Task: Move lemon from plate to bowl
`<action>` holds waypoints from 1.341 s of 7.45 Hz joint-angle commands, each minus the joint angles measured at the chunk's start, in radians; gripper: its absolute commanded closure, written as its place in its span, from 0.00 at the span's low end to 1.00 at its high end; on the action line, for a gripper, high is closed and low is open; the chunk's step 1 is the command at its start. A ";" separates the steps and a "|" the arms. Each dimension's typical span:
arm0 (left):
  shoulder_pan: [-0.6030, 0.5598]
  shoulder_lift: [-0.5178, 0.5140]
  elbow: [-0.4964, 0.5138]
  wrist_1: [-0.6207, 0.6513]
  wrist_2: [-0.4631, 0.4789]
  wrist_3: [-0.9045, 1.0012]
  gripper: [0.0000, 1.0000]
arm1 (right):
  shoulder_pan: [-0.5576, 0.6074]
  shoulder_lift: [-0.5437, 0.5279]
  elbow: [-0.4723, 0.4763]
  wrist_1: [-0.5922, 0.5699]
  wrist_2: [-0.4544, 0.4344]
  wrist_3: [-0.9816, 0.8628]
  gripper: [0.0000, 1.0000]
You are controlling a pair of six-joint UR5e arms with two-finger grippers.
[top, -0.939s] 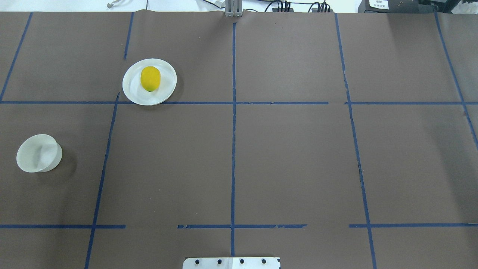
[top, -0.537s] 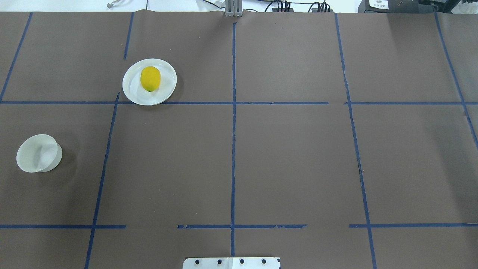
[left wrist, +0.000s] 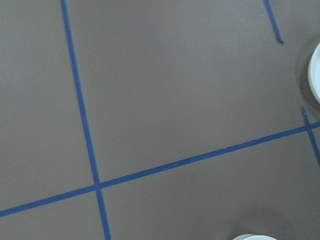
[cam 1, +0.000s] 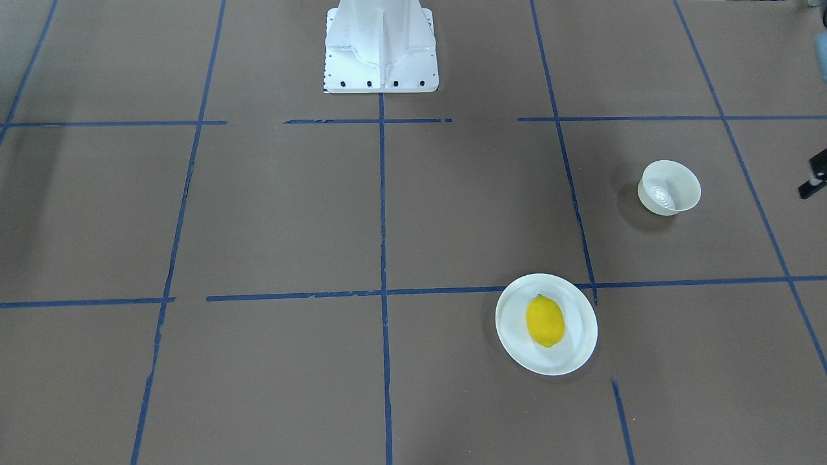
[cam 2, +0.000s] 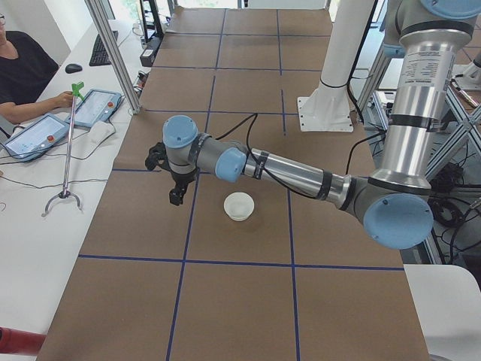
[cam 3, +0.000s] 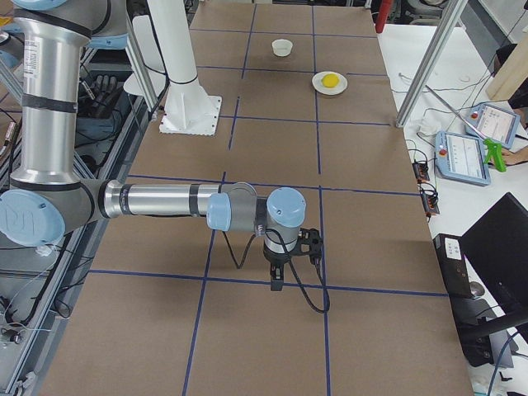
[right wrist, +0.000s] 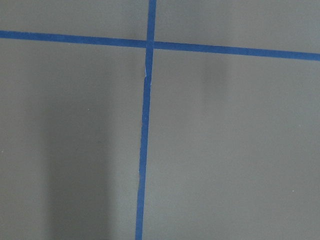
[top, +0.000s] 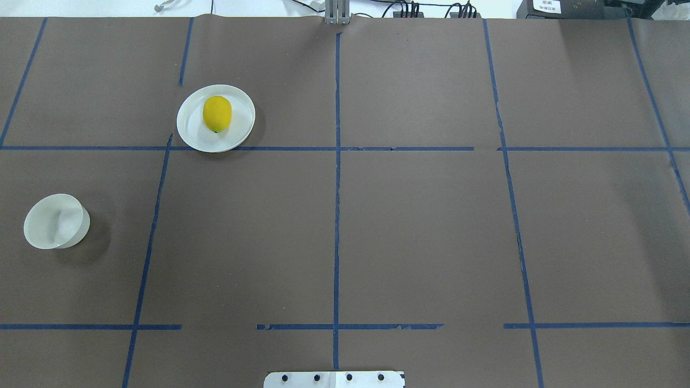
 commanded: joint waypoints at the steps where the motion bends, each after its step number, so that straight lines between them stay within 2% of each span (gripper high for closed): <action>1: 0.195 -0.087 -0.004 -0.005 0.065 -0.238 0.00 | 0.000 0.000 0.000 0.000 0.000 0.000 0.00; 2: 0.245 -0.108 -0.002 -0.012 0.073 -0.364 0.00 | 0.000 0.000 0.000 0.000 0.000 0.000 0.00; 3: 0.298 -0.171 0.019 0.000 0.123 -0.431 0.00 | 0.000 0.000 0.000 0.000 0.000 0.000 0.00; 4: 0.334 -0.219 0.063 -0.005 0.134 -0.513 0.00 | 0.000 0.000 0.000 0.000 0.000 0.000 0.00; 6: 0.389 -0.391 0.264 -0.012 0.136 -0.622 0.00 | 0.000 0.000 0.000 0.000 0.000 0.000 0.00; 10: 0.415 -0.545 0.525 -0.175 0.199 -0.706 0.00 | 0.000 0.000 0.000 0.000 0.000 0.000 0.00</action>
